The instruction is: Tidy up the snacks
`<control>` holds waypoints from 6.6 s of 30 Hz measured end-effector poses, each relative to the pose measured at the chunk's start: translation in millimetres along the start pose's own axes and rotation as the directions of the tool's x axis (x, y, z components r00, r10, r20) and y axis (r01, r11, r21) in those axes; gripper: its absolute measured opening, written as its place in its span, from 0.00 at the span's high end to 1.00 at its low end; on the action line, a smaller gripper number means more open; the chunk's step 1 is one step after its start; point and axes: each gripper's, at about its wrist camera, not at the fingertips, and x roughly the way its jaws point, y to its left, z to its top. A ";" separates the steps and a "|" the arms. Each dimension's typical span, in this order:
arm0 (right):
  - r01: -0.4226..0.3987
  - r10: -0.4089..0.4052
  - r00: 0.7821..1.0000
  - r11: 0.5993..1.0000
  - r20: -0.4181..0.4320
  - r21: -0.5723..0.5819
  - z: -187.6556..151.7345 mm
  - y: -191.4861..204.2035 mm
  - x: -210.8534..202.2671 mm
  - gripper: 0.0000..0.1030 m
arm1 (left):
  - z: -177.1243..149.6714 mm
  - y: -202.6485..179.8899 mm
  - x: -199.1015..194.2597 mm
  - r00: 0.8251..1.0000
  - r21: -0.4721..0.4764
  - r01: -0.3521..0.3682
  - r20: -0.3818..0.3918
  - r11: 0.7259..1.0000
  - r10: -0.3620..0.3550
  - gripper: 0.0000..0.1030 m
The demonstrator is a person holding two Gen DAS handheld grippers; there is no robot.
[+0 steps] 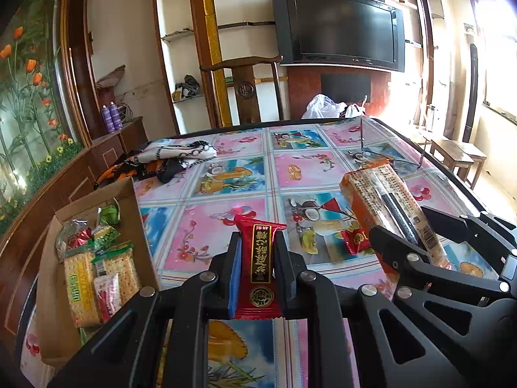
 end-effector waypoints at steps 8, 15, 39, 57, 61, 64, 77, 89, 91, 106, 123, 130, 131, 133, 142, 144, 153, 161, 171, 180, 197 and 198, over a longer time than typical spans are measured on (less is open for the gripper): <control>0.000 0.000 1.000 1.000 0.000 -0.002 0.2 0.3 -0.2 0.45 | 1.8 2.7 -5.4 1.000 -0.008 0.007 0.025 1.000 -0.007 0.83; -0.009 0.009 1.000 1.000 0.000 -0.008 0.7 0.8 -0.5 0.45 | 4.4 16.6 1.6 0.995 -0.075 0.089 -0.029 0.993 -0.091 0.83; -0.125 0.126 0.992 0.992 -0.023 0.031 8.7 60.9 10.6 0.45 | 12.0 145.9 5.4 0.999 -0.337 -0.043 -0.036 0.940 0.032 0.83; -0.289 0.280 0.956 0.952 -0.091 -0.103 18.4 192.6 42.8 0.45 | -15.2 265.1 19.6 0.969 -0.493 -0.241 -0.174 0.836 0.176 0.83; -0.306 0.293 0.949 0.945 -0.113 -0.118 18.6 211.2 53.6 0.45 | -18.9 274.9 24.9 0.962 -0.497 -0.262 -0.207 0.827 0.181 0.83; -0.308 0.294 0.948 0.943 -0.118 -0.126 20.0 221.8 60.0 0.45 | -22.4 279.2 28.6 0.958 -0.504 -0.268 -0.228 0.821 0.173 0.83; -0.332 0.317 0.942 0.927 -0.107 -0.176 18.0 240.2 59.9 0.44 | -25.1 278.7 33.4 0.955 -0.508 -0.274 -0.245 0.817 0.168 0.83; -0.352 0.347 0.936 0.917 -0.057 -0.189 23.2 222.6 37.3 0.43 | -17.6 271.1 19.7 0.960 -0.491 -0.279 -0.169 0.825 0.224 0.57; -0.345 0.343 0.938 0.922 -0.044 -0.174 25.4 211.6 33.2 0.43 | -16.0 268.5 14.9 0.962 -0.490 -0.274 -0.144 0.827 0.233 0.55; -0.141 0.152 0.988 0.951 -0.020 0.274 30.2 17.1 40.5 0.36 | -0.9 189.9 -5.2 0.923 -0.229 -0.355 0.066 0.906 0.378 0.36; -0.056 0.063 0.998 0.944 -0.012 0.324 33.0 -18.4 33.8 0.32 | -3.6 172.9 1.2 0.904 -0.152 -0.406 0.080 0.901 0.421 0.33; -0.042 0.048 0.999 0.945 -0.008 0.324 32.6 -20.7 31.6 0.32 | -3.5 166.9 0.5 0.899 -0.134 -0.415 0.091 0.900 0.428 0.30; -0.042 0.048 0.999 0.944 -0.010 0.327 32.4 -21.3 31.8 0.32 | -3.9 166.2 0.2 0.898 -0.132 -0.417 0.093 0.899 0.430 0.30; -0.044 0.051 0.999 0.943 -0.014 0.330 32.4 -21.9 32.9 0.32 | -4.0 164.8 -0.2 0.897 -0.128 -0.418 0.096 0.899 0.431 0.29; -0.061 0.069 0.997 0.956 -0.020 0.287 31.0 -7.2 34.9 0.32 | -4.1 164.4 -0.2 0.896 -0.128 -0.420 0.098 0.899 0.432 0.28; -0.072 0.082 0.996 0.961 -0.029 0.268 29.2 1.1 37.0 0.32 | -4.2 164.3 -0.2 0.896 -0.128 -0.420 0.097 0.899 0.433 0.27; -0.132 0.132 0.991 0.991 -0.032 -0.012 14.8 74.4 30.0 0.26 | -3.9 164.3 -1.5 0.896 -0.127 -0.421 0.097 0.898 0.434 0.24; -0.220 0.228 0.974 0.933 -0.006 -0.286 -7.8 129.6 6.4 0.18 | -3.8 167.2 -3.5 0.897 -0.134 -0.419 0.095 0.898 0.432 0.18; -0.314 0.261 0.949 0.847 -0.180 -0.429 -57.6 140.2 1.4 0.11 | -2.8 177.6 -12.3 0.920 -0.174 -0.362 0.092 0.916 0.381 0.03; -0.248 0.154 0.961 0.849 -0.231 -0.466 -71.4 138.3 13.7 0.00 | 0.3 177.8 -15.7 0.942 -0.191 -0.305 0.081 0.933 0.325 0.00; -0.382 0.269 0.898 0.870 -0.348 -0.313 -67.8 112.6 26.3 0.00 | 4.3 182.7 -12.6 0.974 -0.225 -0.203 0.049 0.953 0.220 0.00; -0.382 0.269 0.898 0.870 -0.348 -0.313 -67.9 112.9 26.3 0.00 | 4.1 185.3 -12.6 0.975 -0.240 -0.196 0.051 0.951 0.214 0.00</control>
